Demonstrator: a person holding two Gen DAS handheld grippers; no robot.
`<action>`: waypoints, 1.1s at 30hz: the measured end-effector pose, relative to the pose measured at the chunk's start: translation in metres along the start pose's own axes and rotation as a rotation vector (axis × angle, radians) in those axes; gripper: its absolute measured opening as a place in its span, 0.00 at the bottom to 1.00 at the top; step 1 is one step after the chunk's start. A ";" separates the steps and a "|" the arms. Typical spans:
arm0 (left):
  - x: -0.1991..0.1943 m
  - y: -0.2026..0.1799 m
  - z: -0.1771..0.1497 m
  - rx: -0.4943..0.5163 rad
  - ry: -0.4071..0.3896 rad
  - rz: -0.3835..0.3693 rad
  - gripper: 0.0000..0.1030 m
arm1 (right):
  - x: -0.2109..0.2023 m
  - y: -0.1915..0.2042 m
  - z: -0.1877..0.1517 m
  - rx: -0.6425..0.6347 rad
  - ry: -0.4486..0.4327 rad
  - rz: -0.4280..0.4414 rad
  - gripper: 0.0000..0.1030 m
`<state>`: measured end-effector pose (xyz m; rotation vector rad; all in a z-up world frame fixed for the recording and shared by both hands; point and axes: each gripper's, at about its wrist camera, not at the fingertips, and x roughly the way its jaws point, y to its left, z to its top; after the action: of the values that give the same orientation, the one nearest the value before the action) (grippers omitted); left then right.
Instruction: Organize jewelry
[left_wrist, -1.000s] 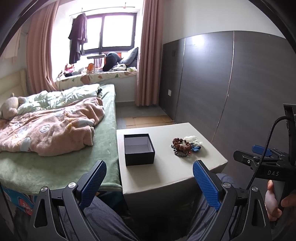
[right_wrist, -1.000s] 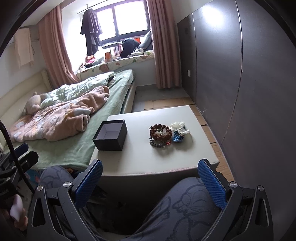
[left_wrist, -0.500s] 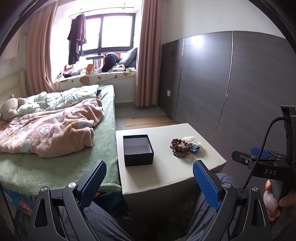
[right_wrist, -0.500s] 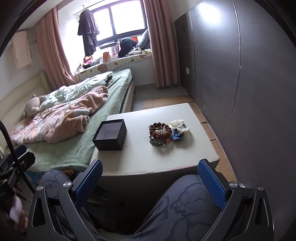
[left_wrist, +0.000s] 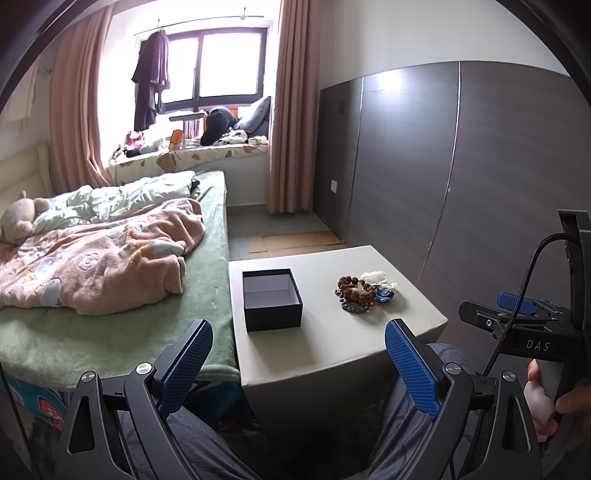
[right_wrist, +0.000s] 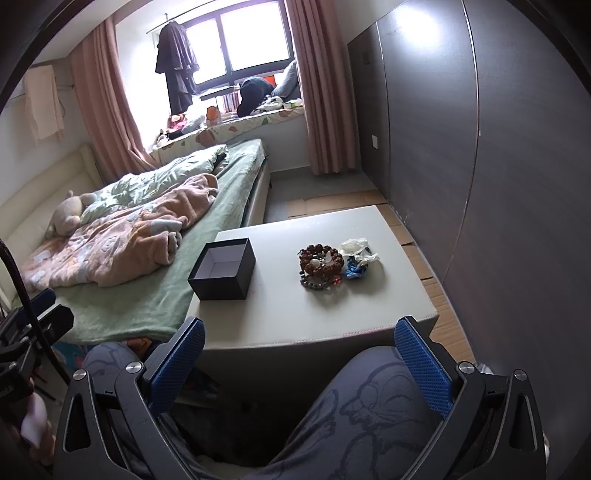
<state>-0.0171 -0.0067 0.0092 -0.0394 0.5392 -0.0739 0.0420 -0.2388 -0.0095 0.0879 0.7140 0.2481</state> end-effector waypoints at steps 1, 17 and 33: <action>0.000 0.000 0.000 0.001 0.001 0.000 0.92 | -0.001 0.000 0.000 -0.001 -0.001 0.000 1.00; -0.003 -0.003 -0.001 -0.001 -0.006 -0.002 0.92 | -0.010 -0.002 -0.004 0.002 -0.009 0.001 1.00; 0.028 -0.004 0.025 0.006 0.022 -0.035 0.92 | 0.000 -0.019 0.015 0.017 -0.006 0.011 1.00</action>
<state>0.0190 -0.0125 0.0166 -0.0421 0.5602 -0.1098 0.0549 -0.2568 -0.0013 0.1093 0.7098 0.2525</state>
